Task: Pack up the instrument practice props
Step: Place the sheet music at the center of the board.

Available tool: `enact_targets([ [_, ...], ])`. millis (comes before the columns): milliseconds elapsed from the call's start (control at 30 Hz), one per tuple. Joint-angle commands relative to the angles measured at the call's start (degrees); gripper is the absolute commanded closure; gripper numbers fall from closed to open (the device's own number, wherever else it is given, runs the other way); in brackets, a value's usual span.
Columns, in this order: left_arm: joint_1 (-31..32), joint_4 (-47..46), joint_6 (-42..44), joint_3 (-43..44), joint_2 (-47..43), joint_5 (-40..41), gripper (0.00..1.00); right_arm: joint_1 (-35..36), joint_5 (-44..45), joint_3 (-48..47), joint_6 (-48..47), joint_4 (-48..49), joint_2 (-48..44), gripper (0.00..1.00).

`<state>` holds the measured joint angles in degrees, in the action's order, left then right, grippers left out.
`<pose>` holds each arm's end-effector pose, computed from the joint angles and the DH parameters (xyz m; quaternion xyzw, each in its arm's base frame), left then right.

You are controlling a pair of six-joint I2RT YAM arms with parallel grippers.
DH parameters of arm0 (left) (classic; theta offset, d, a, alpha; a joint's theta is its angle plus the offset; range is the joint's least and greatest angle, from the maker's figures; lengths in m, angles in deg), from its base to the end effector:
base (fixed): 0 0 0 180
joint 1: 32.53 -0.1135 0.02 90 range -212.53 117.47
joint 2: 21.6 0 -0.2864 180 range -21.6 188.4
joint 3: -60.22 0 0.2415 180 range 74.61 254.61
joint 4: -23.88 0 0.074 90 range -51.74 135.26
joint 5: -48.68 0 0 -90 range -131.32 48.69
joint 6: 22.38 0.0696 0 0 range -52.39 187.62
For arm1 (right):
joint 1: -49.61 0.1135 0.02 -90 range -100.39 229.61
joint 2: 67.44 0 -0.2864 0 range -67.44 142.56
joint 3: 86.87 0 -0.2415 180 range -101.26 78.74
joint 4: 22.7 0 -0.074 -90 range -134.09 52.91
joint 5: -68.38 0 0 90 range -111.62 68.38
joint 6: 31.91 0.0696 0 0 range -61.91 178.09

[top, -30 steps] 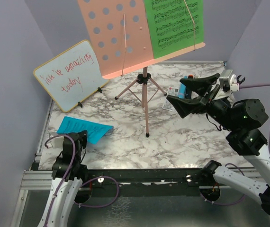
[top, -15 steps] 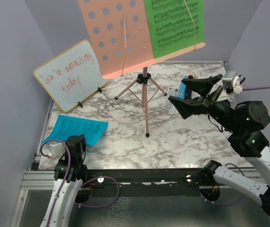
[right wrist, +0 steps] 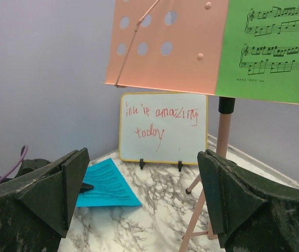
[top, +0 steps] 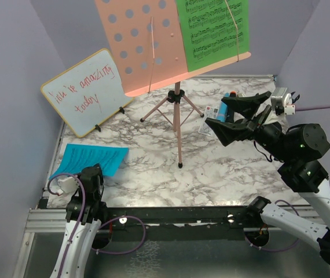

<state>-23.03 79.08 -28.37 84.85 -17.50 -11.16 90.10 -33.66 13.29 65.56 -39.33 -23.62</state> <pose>0.0756 0.0228 0.1423 -0.6739 0.5402 -0.2173 0.4548 0.0991 0.1037 0.5010 -0.2454 0.5267 0.3852 0.7169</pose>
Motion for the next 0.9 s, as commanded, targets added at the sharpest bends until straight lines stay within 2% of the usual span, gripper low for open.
enact_targets([
  [0, 0.0, -0.4, -1.1, -3.6, -0.6, 3.1, 0.98, -0.1, 0.1, 0.7, -0.3, 0.0, -0.1, 0.06],
  [100, 0.0, -0.9, -1.4, -3.6, 0.3, 2.5, 0.89, -0.1, -0.1, 0.6, -0.3, 0.0, 0.0, 0.06],
  [200, 0.0, -0.8, -1.2, -2.7, 1.2, 2.2, 0.74, -0.1, 0.0, 0.5, -0.3, 0.0, -0.1, 0.07],
  [333, 0.0, -0.5, -0.8, -1.0, 3.3, 2.3, 0.62, -0.2, 0.0, 0.4, -0.3, -0.1, -0.3, 0.07],
  [500, 0.0, 1.0, -0.4, 1.7, 6.6, 1.3, 0.54, -0.1, 0.4, 0.2, -0.3, -0.4, -0.5, 0.06],
  [733, 0.0, 7.8, 1.1, 7.2, 10.7, 0.9, 0.34, -0.1, 1.0, 0.2, -0.2, -0.3, -1.1, 0.06],
  [867, 0.0, 10.5, 1.5, 9.8, 12.0, 0.8, 0.27, -0.1, 1.3, 0.2, -0.1, -0.4, -1.1, 0.06],
])
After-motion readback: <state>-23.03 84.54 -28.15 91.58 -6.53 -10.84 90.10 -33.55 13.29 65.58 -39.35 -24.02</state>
